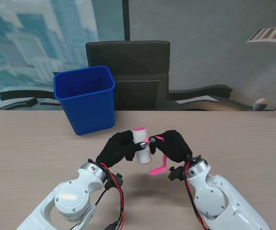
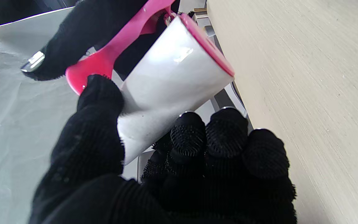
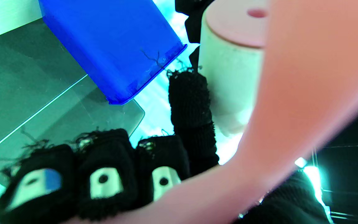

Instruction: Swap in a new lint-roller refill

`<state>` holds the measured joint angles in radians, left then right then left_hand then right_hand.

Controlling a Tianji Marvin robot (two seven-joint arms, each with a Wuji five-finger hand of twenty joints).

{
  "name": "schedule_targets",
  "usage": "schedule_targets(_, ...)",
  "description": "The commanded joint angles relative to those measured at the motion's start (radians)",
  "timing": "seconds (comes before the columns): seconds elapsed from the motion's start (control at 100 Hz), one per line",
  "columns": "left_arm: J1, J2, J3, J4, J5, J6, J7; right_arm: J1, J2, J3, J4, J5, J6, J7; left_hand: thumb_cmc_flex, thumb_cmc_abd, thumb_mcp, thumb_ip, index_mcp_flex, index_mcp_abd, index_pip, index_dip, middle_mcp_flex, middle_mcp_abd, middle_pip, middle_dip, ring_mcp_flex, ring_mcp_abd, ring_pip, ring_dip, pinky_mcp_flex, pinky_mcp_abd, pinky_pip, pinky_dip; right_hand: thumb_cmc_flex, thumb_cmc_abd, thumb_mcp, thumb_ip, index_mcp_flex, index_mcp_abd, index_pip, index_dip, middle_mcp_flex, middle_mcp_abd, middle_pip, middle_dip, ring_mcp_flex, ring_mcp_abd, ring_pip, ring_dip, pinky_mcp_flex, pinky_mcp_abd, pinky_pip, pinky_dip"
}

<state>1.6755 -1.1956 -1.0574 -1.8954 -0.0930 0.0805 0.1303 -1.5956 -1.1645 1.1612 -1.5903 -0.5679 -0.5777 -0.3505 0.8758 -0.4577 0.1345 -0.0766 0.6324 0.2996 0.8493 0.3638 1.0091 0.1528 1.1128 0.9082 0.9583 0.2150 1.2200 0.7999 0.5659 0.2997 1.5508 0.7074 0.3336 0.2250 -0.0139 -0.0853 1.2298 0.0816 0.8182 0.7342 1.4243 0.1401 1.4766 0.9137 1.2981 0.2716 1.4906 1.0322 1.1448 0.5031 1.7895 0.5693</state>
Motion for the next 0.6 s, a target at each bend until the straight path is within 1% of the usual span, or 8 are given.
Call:
schedule_targets(0.0, 0.000, -0.008, 0.006, -0.003, -0.013, 0.007, -0.021, -0.003, -0.009, -0.004, -0.006, -0.001, 0.000, 0.006, 0.158, 0.162, 0.104, 0.062, 0.047, -0.163, 0.219, 0.034, -0.020, -0.107, 0.021, -0.029, -0.018, -0.014, 0.027, -0.009, -0.008, -0.051, 0.027, -0.008, 0.071, 0.038, 0.019, 0.053, 0.023, 0.038, -0.002, -0.006, 0.027, -0.002, 0.027, -0.007, 0.023, -0.485, 0.311, 0.107, 0.042, -0.389, 0.204, 0.084)
schedule_targets(0.32, 0.003, -0.007, 0.020, -0.004, -0.049, 0.012, -0.042, -0.006, -0.009, 0.003, -0.007, -0.019, 0.006, -0.010, 0.158, 0.163, 0.102, 0.063, 0.046, -0.163, 0.222, 0.032, -0.018, -0.109, 0.023, -0.030, -0.014, -0.014, 0.029, -0.009, -0.001, -0.054, 0.031, -0.007, 0.129, 0.022, 0.016, 0.055, 0.024, 0.037, 0.004, -0.004, 0.027, -0.005, 0.031, -0.006, 0.023, -0.492, 0.311, 0.107, 0.042, -0.392, 0.202, 0.081)
schedule_targets(0.35, 0.002, -0.007, 0.022, -0.004, -0.053, 0.014, -0.044, -0.005, -0.010, 0.003, -0.005, -0.032, 0.006, -0.027, 0.158, 0.163, 0.102, 0.063, 0.046, -0.164, 0.222, 0.032, -0.018, -0.109, 0.023, -0.030, -0.012, -0.014, 0.030, -0.009, 0.000, -0.055, 0.033, -0.007, 0.137, 0.014, 0.012, 0.055, 0.023, 0.037, 0.004, -0.004, 0.027, -0.013, 0.030, -0.007, 0.023, -0.498, 0.309, 0.106, 0.042, -0.399, 0.196, 0.078)
schedule_targets(0.4, 0.001, -0.007, 0.025, -0.002, -0.058, 0.018, -0.047, -0.001, -0.016, 0.002, 0.005, -0.061, 0.000, -0.074, 0.159, 0.162, 0.103, 0.063, 0.047, -0.163, 0.222, 0.032, -0.019, -0.108, 0.023, -0.031, -0.012, -0.014, 0.030, -0.009, 0.001, -0.055, 0.033, -0.007, 0.152, -0.012, 0.008, 0.058, 0.023, 0.026, 0.007, -0.003, 0.027, -0.027, 0.034, -0.006, 0.024, -0.513, 0.306, 0.106, 0.043, -0.418, 0.194, 0.076)
schedule_targets(0.46, -0.001, -0.006, 0.028, -0.001, -0.062, 0.021, -0.050, 0.000, -0.021, 0.002, 0.010, -0.081, -0.003, -0.112, 0.158, 0.162, 0.103, 0.063, 0.047, -0.163, 0.222, 0.031, -0.018, -0.109, 0.023, -0.031, -0.011, -0.013, 0.031, -0.010, 0.002, -0.056, 0.035, -0.006, 0.160, -0.026, 0.010, 0.060, 0.024, 0.024, 0.009, -0.002, 0.027, -0.033, 0.035, -0.005, 0.024, -0.520, 0.304, 0.106, 0.043, -0.424, 0.194, 0.075)
schedule_targets(0.59, -0.001, -0.007, 0.030, -0.001, -0.064, 0.026, -0.052, -0.004, -0.023, 0.007, 0.008, -0.095, -0.007, -0.132, 0.159, 0.162, 0.103, 0.063, 0.047, -0.163, 0.223, 0.031, -0.018, -0.108, 0.023, -0.032, -0.013, -0.013, 0.030, -0.011, 0.001, -0.056, 0.035, -0.007, 0.165, -0.038, 0.012, 0.063, 0.024, 0.024, 0.011, -0.001, 0.027, -0.038, 0.036, -0.005, 0.025, -0.525, 0.303, 0.106, 0.043, -0.429, 0.194, 0.075)
